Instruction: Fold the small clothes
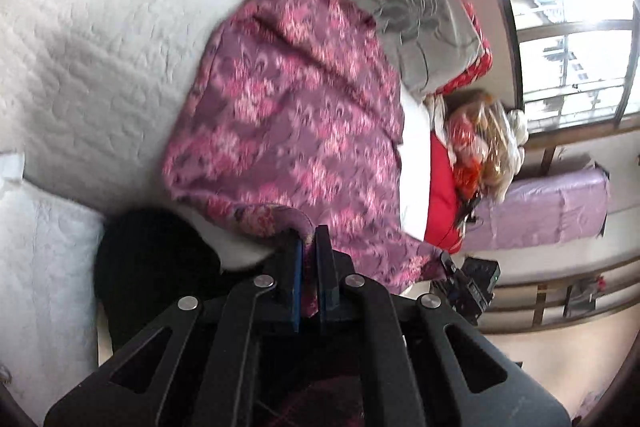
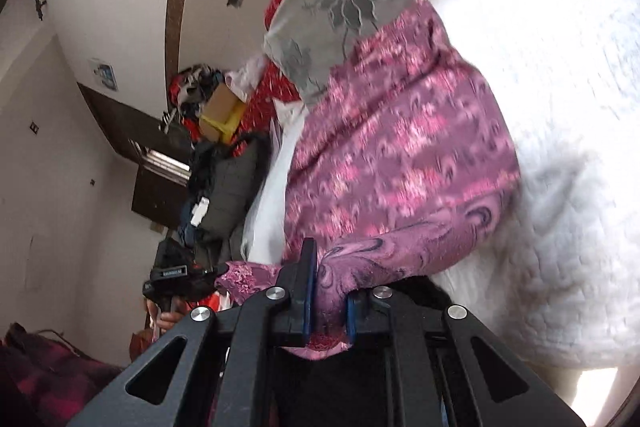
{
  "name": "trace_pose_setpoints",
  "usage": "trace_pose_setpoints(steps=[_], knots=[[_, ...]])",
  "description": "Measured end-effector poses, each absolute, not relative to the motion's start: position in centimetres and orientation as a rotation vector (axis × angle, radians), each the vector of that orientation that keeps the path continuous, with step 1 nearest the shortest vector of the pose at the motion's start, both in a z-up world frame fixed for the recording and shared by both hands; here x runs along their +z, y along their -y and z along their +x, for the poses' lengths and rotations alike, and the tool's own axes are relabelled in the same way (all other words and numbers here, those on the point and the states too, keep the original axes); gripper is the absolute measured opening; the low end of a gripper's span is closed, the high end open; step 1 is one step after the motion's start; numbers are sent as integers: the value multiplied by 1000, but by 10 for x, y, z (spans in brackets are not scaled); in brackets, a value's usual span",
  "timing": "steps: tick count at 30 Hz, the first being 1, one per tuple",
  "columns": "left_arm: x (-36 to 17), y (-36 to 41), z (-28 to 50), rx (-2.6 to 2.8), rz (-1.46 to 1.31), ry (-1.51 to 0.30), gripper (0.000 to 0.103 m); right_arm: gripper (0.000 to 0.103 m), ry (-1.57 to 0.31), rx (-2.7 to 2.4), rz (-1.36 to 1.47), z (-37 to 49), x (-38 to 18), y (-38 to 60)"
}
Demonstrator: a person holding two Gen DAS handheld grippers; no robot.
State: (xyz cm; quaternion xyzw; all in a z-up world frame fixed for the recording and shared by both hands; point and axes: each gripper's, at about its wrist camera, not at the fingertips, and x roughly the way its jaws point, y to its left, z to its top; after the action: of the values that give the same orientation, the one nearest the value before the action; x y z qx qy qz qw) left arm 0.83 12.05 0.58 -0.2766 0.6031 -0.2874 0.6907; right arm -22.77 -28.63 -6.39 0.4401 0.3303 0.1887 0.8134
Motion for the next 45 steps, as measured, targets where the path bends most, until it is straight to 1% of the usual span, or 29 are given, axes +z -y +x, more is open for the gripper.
trace_pose_setpoints(steps=[8, 14, 18, 29, 36, 38, 40, 43, 45], knots=[[15, -124, 51, -621, -695, -1248, 4, 11, -614, 375, 974, -194, -46, 298], [19, -118, 98, -579, -717, -1164, 4, 11, -548, 355, 1024, -151, -39, 310], [16, -108, 136, -553, -720, -1133, 4, 11, -541, 328, 1035, -110, -38, 319], [-4, -81, 254, -476, -781, -1093, 4, 11, -524, 185, 1177, 4, -65, 368], [-28, -65, 318, -409, -777, -1147, 4, 12, -633, 61, 1217, 69, -97, 386], [-35, -64, 331, -390, -787, -1168, 4, 16, -645, 49, 1220, 84, -99, 390], [-45, -66, 342, -357, -849, -1196, 4, 18, -651, 22, 1247, 94, -103, 396], [-45, -80, 343, -341, -972, -1162, 5, 25, -674, -19, 1336, 102, -112, 408], [-44, -91, 343, -376, -1064, -1146, 14, 34, -637, -9, 1389, 100, -113, 415]])
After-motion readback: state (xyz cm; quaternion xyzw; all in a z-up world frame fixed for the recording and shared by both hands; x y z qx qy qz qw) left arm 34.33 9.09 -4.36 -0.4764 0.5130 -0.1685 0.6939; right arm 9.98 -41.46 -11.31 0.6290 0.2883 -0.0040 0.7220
